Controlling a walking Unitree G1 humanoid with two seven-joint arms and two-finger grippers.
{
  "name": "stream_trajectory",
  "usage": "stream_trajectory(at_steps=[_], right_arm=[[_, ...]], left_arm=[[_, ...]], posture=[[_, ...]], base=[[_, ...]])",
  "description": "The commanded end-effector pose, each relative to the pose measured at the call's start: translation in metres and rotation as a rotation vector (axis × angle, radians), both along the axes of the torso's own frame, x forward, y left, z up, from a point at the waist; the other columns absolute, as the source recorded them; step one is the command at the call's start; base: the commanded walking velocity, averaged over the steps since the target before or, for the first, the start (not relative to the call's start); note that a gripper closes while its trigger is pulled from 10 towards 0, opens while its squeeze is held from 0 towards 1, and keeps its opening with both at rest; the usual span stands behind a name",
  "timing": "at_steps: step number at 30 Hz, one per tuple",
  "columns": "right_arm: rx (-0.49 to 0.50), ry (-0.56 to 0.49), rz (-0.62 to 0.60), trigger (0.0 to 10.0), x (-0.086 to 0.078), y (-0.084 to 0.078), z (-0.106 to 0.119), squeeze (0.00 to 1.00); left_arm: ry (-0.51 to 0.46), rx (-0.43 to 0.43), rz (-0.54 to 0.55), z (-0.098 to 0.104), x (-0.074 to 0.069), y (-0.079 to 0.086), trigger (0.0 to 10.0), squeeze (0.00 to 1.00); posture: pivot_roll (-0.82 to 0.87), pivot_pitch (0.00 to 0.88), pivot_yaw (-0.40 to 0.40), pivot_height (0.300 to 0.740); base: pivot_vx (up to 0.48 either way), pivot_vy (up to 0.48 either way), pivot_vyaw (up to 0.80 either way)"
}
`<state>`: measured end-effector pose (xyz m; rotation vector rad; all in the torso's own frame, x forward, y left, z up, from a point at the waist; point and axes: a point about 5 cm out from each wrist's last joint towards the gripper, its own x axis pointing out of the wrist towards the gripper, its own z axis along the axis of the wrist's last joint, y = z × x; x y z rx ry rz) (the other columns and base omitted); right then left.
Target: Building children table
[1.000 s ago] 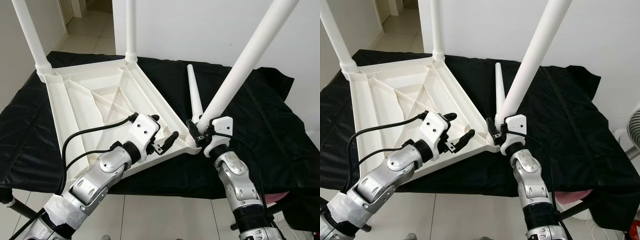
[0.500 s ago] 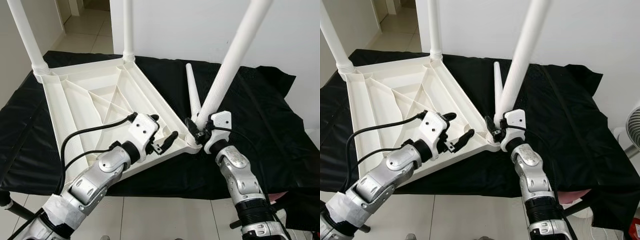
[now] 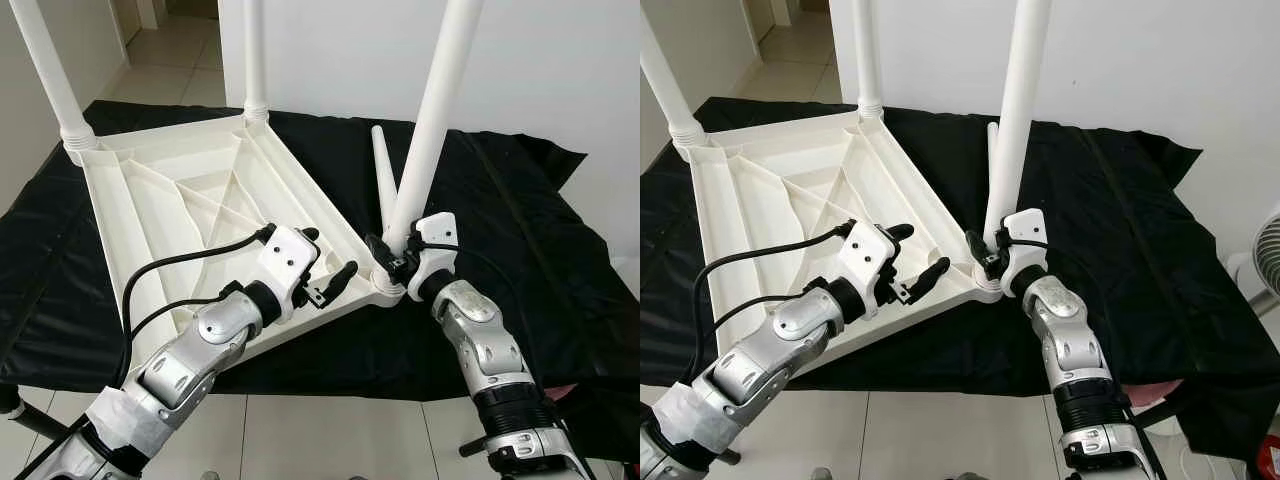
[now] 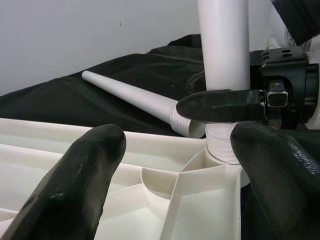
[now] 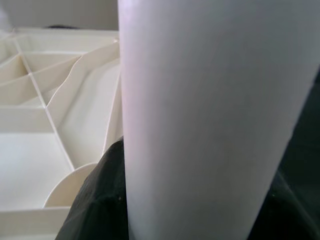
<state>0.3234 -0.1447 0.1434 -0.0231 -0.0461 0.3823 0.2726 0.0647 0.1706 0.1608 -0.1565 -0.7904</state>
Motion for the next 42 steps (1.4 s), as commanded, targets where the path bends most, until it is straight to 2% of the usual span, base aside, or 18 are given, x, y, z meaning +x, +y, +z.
stream_trajectory(at_steps=[1, 5, 7, 10, 12, 16, 19, 24, 35, 42], right_arm=[[0.062, 0.123, -0.1, 10.0, -0.006, -0.014, -0.028, 0.0], [0.118, 0.122, -0.139, 10.0, -0.008, -0.016, -0.031, 0.0], [0.183, 0.146, -0.197, 10.0, -0.012, -0.02, -0.039, 0.0], [0.202, 0.152, -0.206, 10.0, -0.012, -0.021, -0.04, 0.0], [0.122, 0.136, -0.182, 10.0, -0.011, -0.019, -0.04, 0.0], [0.099, 0.13, -0.176, 10.0, -0.011, -0.019, -0.04, 0.0], [-0.034, 0.101, -0.107, 10.0, -0.016, -0.01, -0.045, 0.0], [-0.094, 0.098, -0.057, 10.0, -0.025, -0.002, -0.055, 0.0], [-0.086, 0.116, -0.054, 10.0, -0.029, -0.001, -0.062, 0.0], [-0.003, 0.137, -0.139, 10.0, -0.023, -0.007, -0.059, 0.0]], left_arm=[[-0.005, 0.052, -0.274, 0.001, -0.012, -0.011, 10.0, 0.0], [-0.004, 0.052, -0.275, 0.001, -0.012, -0.011, 10.0, 0.0], [-0.003, 0.053, -0.276, 0.002, -0.012, -0.011, 10.0, 0.0], [-0.004, 0.055, -0.276, 0.001, -0.012, -0.011, 10.0, 0.0], [-0.004, 0.054, -0.277, 0.002, -0.012, -0.011, 10.0, 0.0], [-0.004, 0.054, -0.277, 0.002, -0.012, -0.011, 10.0, 0.0], [-0.005, 0.054, -0.272, 0.003, -0.011, -0.009, 10.0, 0.0], [-0.005, 0.053, -0.266, 0.002, -0.011, -0.009, 10.0, 0.0], [-0.002, 0.05, -0.266, 0.002, -0.012, -0.009, 10.0, 0.0], [-0.006, 0.052, -0.271, 0.003, -0.011, -0.009, 10.0, 0.0]], posture=[[0.04, 0.045, -0.061, 0.74], [0.04, 0.052, -0.058, 0.74], [0.04, 0.054, -0.056, 0.74], [0.04, 0.054, -0.056, 0.74], [0.04, 0.057, -0.048, 0.74], [0.04, 0.057, -0.048, 0.74], [0.04, 0.059, -0.052, 0.74], [0.05, 0.064, -0.056, 0.74], [0.04, 0.066, -0.052, 0.74], [0.04, 0.063, -0.053, 0.74]], base=[[0.0, 0.0, 0.0], [0.0, 0.0, 0.0], [0.0, 0.0, 0.0], [0.0, 0.0, 0.0], [0.0, 0.0, 0.0], [0.0, 0.0, 0.0], [0.0, 0.0, 0.0], [0.0, 0.0, 0.0], [0.0, 0.0, 0.0], [0.0, 0.0, 0.0]])
